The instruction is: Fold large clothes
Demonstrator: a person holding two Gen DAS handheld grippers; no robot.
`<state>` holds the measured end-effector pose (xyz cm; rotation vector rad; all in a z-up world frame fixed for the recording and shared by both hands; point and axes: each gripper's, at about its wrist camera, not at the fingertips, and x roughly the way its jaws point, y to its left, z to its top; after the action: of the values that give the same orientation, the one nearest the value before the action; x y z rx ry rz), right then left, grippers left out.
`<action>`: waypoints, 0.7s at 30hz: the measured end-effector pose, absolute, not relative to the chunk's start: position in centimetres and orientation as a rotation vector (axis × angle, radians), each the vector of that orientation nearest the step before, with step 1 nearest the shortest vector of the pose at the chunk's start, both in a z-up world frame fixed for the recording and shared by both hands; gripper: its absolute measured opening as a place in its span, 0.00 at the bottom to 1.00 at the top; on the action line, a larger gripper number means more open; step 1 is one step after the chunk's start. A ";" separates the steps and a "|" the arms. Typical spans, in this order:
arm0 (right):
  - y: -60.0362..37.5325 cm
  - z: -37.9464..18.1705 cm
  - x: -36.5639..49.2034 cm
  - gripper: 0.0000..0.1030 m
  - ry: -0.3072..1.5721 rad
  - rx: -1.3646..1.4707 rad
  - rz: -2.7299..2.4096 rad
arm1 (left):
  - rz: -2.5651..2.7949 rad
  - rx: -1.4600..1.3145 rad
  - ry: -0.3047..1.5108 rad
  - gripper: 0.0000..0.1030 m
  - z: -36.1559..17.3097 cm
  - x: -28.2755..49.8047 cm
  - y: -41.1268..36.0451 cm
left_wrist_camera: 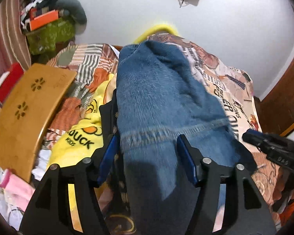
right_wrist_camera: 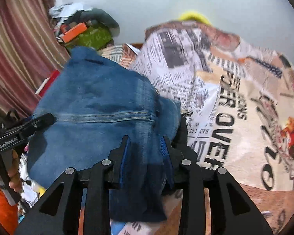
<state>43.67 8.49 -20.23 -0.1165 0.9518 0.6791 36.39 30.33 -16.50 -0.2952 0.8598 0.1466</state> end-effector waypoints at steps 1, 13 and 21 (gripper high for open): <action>8.1 -19.4 42.9 0.30 0.930 -0.121 0.686 | 0.151 -0.279 0.857 0.60 -16.0 35.8 29.9; 3.1 -8.8 32.3 0.30 0.609 -0.062 0.802 | 0.185 -0.142 0.536 0.60 -4.6 24.2 23.1; -0.3 -3.4 23.5 0.30 0.337 -0.041 0.829 | 0.223 -0.029 0.244 0.60 1.5 14.3 16.5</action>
<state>23.46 -0.33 -3.37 -0.0412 0.3368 0.8288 14.30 16.49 1.49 -0.0286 0.2445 0.2229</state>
